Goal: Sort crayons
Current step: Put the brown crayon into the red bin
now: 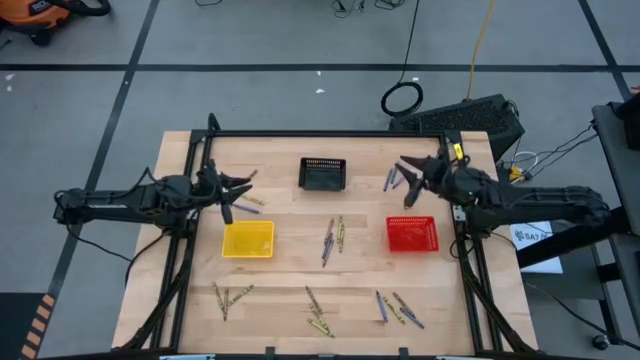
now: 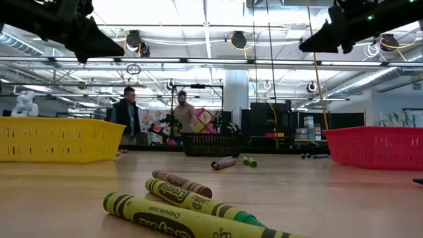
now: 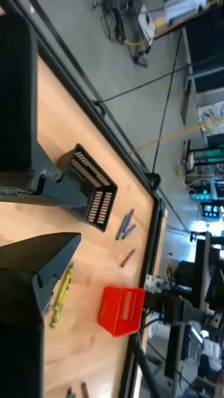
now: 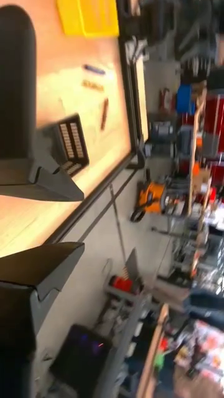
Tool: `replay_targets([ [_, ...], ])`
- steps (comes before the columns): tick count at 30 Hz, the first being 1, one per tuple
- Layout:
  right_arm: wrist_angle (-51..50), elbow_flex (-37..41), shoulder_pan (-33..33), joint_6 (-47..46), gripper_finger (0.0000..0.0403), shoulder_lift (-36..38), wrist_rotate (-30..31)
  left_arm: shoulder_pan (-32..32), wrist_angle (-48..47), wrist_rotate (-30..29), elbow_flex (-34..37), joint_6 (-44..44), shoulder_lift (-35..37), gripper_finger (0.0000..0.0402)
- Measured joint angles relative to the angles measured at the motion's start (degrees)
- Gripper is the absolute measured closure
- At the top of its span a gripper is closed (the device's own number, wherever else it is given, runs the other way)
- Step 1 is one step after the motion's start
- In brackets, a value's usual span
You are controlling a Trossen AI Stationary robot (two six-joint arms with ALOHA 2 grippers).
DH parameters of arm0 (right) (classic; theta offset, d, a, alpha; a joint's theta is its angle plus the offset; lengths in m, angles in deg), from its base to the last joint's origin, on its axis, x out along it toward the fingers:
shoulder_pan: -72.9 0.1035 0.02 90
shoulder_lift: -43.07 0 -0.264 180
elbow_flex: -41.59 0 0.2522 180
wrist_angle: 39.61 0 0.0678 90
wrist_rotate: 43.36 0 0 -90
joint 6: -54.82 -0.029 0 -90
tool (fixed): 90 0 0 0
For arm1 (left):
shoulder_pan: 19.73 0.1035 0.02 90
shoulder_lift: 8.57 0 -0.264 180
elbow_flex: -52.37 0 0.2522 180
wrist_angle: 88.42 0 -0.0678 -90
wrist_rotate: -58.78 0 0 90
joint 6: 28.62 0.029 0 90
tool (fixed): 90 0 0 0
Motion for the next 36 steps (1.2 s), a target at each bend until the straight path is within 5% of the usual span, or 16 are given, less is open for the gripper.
replay_targets([
  [10,-6.22,-0.51,-5.55,-20.01,0.0300,-2.43,1.26,0.32,5.54,-7.42,0.00,4.77,-0.06,0.0318],
  [19,-6.49,-1.53,-6.40,-22.25,0.0300,-4.63,0.75,2.85,5.62,1.76,0.00,7.53,-0.06,0.0318],
  [28,-9.73,-11.08,-7.54,-6.26,0.0300,-10.00,0.66,6.07,3.38,4.54,-0.76,-0.05,-4.09,0.0318],
  [36,-26.90,-23.30,-13.45,3.89,0.0300,-16.27,0.67,8.14,-7.98,6.43,-12.49,-2.24,-17.69,0.0318],
])
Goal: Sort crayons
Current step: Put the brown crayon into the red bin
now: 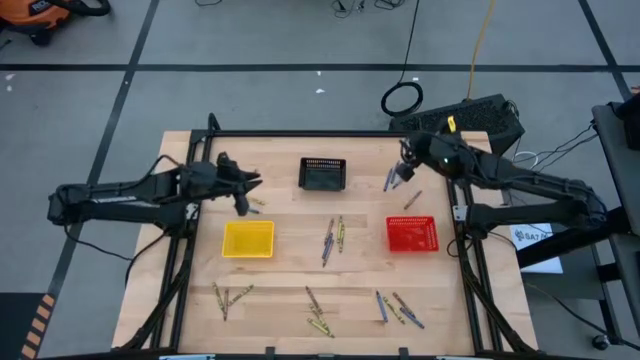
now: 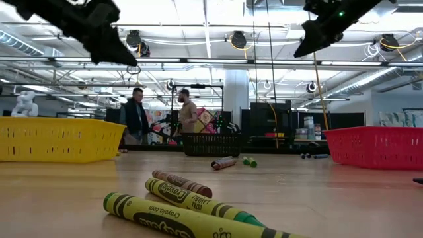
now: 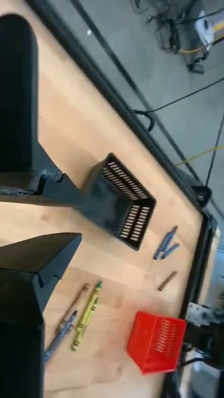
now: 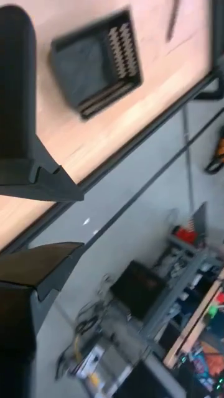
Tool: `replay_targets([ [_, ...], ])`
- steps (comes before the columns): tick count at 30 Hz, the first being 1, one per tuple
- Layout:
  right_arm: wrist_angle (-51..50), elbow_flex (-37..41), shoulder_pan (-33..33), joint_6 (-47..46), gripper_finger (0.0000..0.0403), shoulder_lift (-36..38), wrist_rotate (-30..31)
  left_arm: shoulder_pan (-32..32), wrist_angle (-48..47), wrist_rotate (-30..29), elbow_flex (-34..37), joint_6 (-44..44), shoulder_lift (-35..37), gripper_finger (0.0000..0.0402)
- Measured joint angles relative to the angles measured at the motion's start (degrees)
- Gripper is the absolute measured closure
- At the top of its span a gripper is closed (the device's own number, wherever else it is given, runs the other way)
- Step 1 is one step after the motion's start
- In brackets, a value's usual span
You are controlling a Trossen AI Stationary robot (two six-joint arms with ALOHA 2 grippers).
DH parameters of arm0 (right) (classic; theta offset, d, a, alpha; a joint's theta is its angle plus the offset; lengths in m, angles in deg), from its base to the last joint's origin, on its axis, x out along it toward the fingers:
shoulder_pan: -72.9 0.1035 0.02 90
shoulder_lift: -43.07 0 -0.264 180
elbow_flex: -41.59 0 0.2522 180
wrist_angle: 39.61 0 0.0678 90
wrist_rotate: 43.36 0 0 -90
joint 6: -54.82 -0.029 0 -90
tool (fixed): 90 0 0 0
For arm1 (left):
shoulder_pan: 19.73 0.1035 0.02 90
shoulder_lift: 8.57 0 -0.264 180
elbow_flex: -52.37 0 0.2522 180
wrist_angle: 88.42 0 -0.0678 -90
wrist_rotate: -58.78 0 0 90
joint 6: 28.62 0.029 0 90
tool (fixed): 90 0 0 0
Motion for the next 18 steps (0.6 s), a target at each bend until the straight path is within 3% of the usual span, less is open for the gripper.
replay_targets([
  [3,-4.25,-3.06,-1.76,-0.12,0.0300,-1.91,-0.34,0.70,-1.41,0.00,-4.48,3.81,-3.43,0.0318],
  [10,-11.96,-8.96,-3.40,-7.33,0.0300,-4.16,-14.72,1.61,-2.75,-0.02,-6.63,10.90,-4.98,0.0318],
  [18,-24.87,-9.99,-3.40,-17.02,0.0300,-4.42,-16.57,1.59,-3.88,-0.02,-6.63,11.20,-4.97,0.0318],
])
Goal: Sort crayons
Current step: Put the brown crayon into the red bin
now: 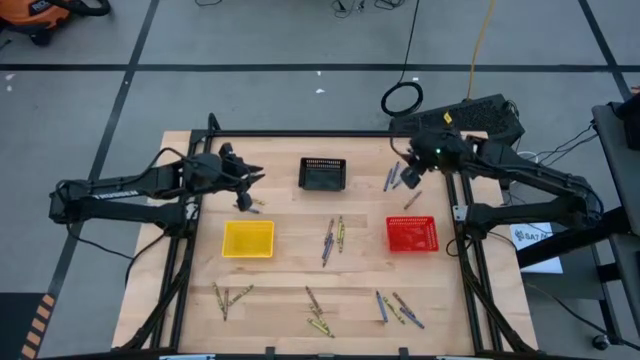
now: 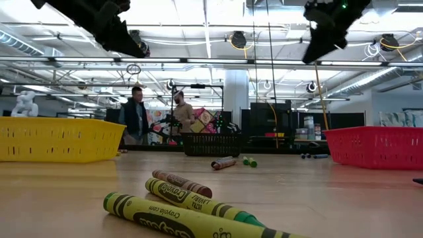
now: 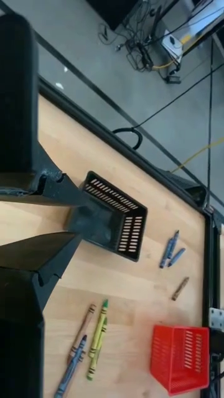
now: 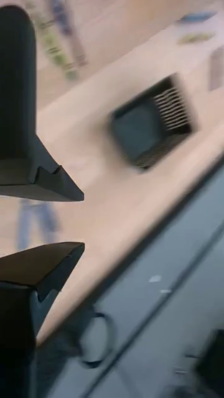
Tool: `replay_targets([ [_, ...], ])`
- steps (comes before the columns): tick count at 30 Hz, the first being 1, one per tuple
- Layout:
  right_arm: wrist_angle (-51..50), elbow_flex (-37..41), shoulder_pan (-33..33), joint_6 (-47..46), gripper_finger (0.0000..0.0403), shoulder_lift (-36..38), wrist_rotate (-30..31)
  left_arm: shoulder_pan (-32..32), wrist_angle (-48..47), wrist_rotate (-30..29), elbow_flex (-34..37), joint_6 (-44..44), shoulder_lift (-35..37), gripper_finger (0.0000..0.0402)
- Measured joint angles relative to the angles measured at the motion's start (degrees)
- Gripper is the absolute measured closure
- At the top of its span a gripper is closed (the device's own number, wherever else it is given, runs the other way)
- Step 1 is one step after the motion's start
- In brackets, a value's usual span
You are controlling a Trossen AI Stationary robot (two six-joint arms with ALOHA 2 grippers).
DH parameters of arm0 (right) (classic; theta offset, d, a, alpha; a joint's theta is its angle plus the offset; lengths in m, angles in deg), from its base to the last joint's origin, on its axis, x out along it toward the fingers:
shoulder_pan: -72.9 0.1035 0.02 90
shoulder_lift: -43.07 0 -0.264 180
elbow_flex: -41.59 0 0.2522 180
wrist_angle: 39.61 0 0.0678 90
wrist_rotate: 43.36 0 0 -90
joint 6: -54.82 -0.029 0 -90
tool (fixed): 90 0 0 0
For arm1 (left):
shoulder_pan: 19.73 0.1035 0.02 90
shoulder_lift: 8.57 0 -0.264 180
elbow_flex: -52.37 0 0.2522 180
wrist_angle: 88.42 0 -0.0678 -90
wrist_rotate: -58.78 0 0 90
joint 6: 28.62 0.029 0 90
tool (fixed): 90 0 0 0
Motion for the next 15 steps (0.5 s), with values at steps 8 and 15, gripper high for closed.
replay_targets([
  [8,-16.90,0.02,-0.13,0.23,0.0300,-2.49,-1.86,0.00,-4.83,-0.02,0.00,0.00,0.00,0.0318],
  [15,-17.14,0.02,-0.44,-11.73,0.0300,-6.40,-8.89,0.00,-5.55,-0.02,0.00,-0.07,0.00,0.0318],
])
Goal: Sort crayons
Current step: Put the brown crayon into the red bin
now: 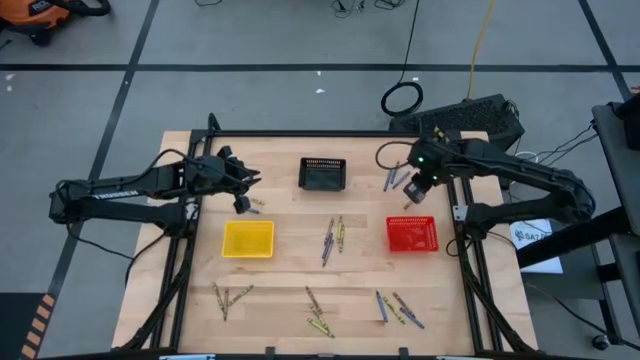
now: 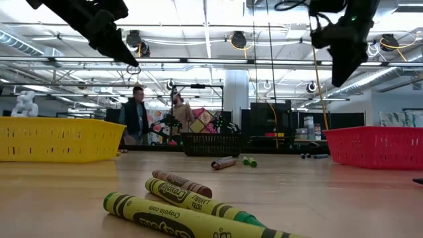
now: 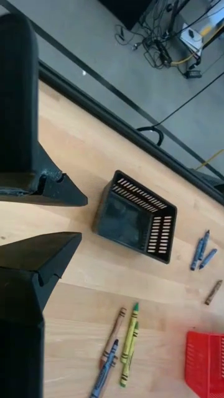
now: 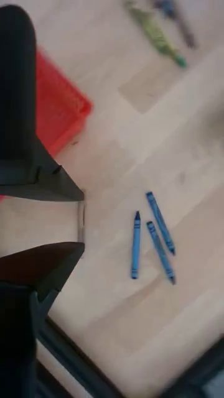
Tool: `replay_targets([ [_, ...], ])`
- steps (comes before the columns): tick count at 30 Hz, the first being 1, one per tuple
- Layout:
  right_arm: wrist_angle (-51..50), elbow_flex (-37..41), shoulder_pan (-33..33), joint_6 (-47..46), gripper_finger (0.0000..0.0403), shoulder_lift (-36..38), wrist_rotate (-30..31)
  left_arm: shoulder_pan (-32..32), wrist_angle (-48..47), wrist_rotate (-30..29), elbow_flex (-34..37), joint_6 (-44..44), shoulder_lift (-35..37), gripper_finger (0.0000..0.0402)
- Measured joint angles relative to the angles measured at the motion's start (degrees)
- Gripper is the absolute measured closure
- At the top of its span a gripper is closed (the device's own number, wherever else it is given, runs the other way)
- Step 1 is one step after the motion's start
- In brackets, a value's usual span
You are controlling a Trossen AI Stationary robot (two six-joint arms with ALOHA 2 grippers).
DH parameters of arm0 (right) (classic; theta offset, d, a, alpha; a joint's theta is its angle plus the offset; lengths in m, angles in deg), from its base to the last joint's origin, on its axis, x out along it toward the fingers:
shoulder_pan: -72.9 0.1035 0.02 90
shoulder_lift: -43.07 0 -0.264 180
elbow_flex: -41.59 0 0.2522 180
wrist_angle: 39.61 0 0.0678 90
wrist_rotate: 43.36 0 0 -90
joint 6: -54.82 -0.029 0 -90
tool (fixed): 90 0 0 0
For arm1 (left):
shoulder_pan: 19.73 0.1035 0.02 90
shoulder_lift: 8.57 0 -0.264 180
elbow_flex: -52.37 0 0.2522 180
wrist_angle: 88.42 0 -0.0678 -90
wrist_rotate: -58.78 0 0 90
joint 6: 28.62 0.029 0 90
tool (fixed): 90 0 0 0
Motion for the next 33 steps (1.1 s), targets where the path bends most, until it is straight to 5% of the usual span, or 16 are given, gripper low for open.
replay_targets([
  [6,-2.71,0.00,-0.02,-9.72,0.0300,-5.16,-3.21,0.00,-0.88,0.00,0.00,0.00,0.00,0.0318],
  [19,-1.67,0.04,0.04,29.99,0.0300,-15.01,-3.08,0.00,-1.05,-0.02,0.02,-0.07,0.00,0.0318],
  [27,-0.92,0.04,0.04,45.81,0.0300,-18.47,-2.95,0.00,-1.03,-0.04,0.02,-1.53,0.00,0.0318],
  [33,-0.24,0.07,0.04,47.14,0.0300,-20.84,-2.95,0.00,-1.03,-0.04,0.04,-1.52,0.00,0.0318],
])
